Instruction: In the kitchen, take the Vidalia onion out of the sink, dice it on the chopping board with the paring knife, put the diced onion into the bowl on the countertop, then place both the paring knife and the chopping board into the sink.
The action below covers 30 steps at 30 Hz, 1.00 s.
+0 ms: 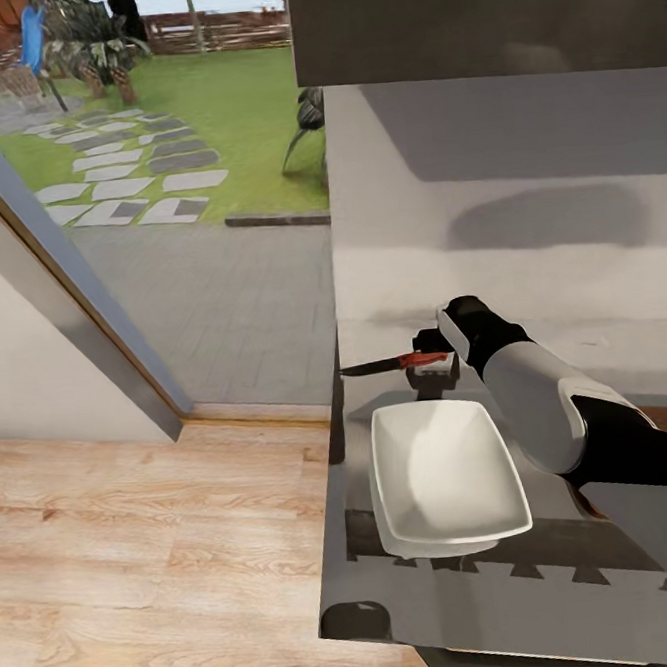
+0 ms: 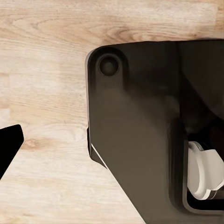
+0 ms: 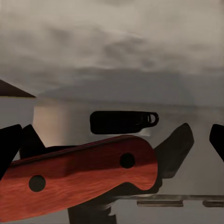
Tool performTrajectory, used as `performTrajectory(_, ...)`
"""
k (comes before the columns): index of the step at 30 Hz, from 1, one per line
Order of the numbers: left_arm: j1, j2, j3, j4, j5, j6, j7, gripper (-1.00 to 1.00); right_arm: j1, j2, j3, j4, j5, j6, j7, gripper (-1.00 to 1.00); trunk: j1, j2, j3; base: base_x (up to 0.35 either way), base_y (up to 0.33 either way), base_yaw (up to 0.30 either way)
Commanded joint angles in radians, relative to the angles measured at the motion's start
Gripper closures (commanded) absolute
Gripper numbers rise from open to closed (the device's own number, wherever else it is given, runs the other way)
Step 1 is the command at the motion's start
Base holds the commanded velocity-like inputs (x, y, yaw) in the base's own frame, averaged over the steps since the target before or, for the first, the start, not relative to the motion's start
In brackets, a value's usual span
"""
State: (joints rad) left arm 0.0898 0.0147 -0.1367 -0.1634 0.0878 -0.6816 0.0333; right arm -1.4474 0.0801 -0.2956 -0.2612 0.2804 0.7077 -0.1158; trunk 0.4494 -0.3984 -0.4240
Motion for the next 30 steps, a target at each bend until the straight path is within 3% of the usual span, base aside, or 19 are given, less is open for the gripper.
performTrajectory(1, 0.001, 0.001, -0.009, -0.002, 0.009, -0.001, 0.003, -1.0, -0.001, 0.001, -0.008, -0.001, 0.01, 0.004, 0.0, -1.0, 0.001, -0.002, -0.001, 0.0, 0.0, 0.0)
performTrajectory(19, 0.001, 0.001, -0.009, -0.001, 0.009, -0.001, 0.003, -1.0, -0.001, 0.0, -0.008, 0.002, 0.011, 0.003, -0.001, -1.0, 0.001, -0.002, -0.001, 0.0, 0.0, -0.004)
performTrajectory(30, 0.001, 0.001, -0.009, -0.001, 0.009, -0.001, 0.003, -1.0, -0.001, -0.001, -0.009, 0.002, 0.011, 0.003, -0.001, -1.0, 0.001, -0.002, 0.008, 0.0, 0.0, -0.134)
